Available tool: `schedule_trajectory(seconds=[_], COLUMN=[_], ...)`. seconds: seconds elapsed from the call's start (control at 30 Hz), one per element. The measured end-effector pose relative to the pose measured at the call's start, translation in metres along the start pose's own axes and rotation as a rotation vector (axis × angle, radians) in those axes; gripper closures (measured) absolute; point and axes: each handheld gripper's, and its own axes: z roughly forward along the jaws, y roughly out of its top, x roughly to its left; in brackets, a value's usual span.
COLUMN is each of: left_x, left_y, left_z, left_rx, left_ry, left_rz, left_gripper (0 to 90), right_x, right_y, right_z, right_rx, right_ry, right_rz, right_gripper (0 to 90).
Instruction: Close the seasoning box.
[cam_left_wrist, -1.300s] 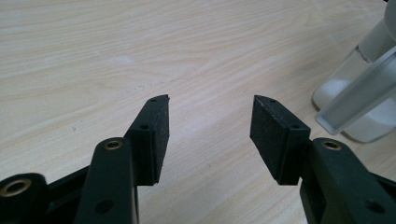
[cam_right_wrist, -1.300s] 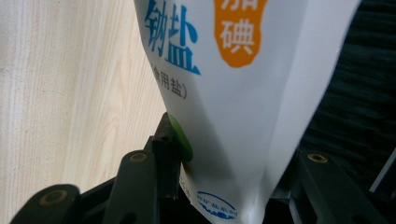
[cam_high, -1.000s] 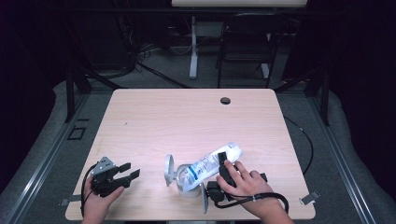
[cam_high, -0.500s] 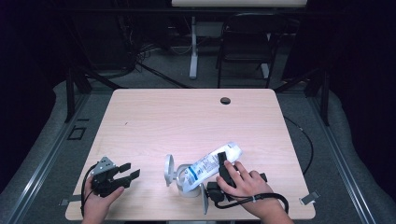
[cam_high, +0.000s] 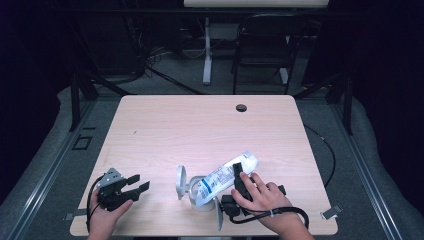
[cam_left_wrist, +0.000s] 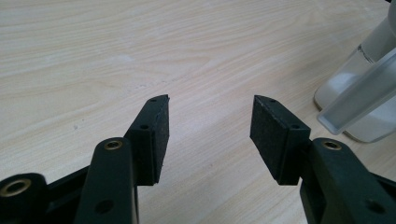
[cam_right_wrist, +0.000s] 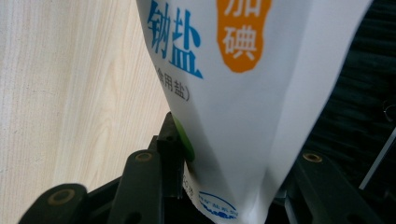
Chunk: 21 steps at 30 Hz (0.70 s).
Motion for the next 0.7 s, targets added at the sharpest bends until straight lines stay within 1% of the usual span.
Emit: schedule_trajectory(seconds=[0.2,0.23,0.27,0.57,0.7], left_x=[0.0009,0.0006,0.0009,0.0009,0.0009], left_y=[0.0003,0.0002,0.0003,0.0004,0.0001], left_z=[-0.0004,-0.0003,-0.0004,-0.0007,-0.0003], left_rx=[-0.001,-0.003,-0.001,-0.002,0.000], left_ry=[-0.002,-0.002,-0.002,-0.001,-0.002], left_rz=[0.005,0.000,0.005,0.004,-0.001], left_gripper=[47.9,47.9,47.9,47.9,47.8], right_x=[0.0000,0.0001,0.0000,-0.0003,-0.0001], right_y=[0.0003,0.0003,0.0003,0.0010,0.0011], right_z=[0.0003,0.0002,0.0001,0.0001,0.0002], right_rx=[-0.003,-0.003,-0.004,-0.004,-0.005], right_ry=[-0.001,-0.003,-0.005,-0.008,-0.007], right_rz=[0.001,0.001,0.001,-0.006,-0.005], right_gripper=[60.4,60.5,60.7,62.2,63.1])
